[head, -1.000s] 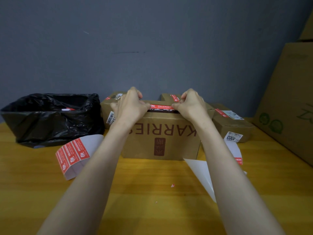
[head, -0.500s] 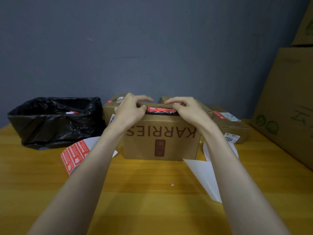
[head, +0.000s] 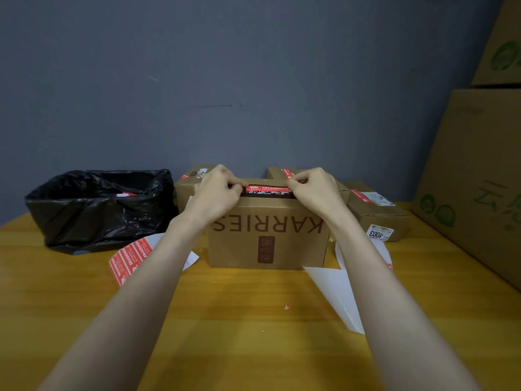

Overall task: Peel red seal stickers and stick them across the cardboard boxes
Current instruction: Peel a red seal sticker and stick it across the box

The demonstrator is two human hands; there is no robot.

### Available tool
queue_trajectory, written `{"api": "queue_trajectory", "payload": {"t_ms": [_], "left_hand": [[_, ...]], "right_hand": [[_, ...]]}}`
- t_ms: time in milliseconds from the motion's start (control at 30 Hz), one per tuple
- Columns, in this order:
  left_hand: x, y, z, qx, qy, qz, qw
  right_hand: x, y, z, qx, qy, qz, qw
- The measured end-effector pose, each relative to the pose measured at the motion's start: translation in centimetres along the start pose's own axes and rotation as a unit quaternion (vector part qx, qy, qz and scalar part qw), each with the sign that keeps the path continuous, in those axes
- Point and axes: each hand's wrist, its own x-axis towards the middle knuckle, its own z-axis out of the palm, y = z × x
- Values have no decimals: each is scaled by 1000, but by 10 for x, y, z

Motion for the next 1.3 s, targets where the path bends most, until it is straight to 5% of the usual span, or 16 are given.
{"api": "queue_trajectory", "payload": {"t_ms": [333, 800, 1067, 1300], "left_hand": [[0, -6, -1, 66, -65, 73, 993], [-3, -8, -3, -19, -9, 41, 999], [-7, 3, 3, 154, -62, 105, 981], [-4, -3, -2, 47, -24, 69, 996]], "right_hand": [[15, -1, 18, -122, 8, 37, 992], [13, -1, 8, -77, 14, 42, 996], [12, -13, 20, -147, 0, 71, 987], [14, -8, 11, -97, -12, 67, 993]]}}
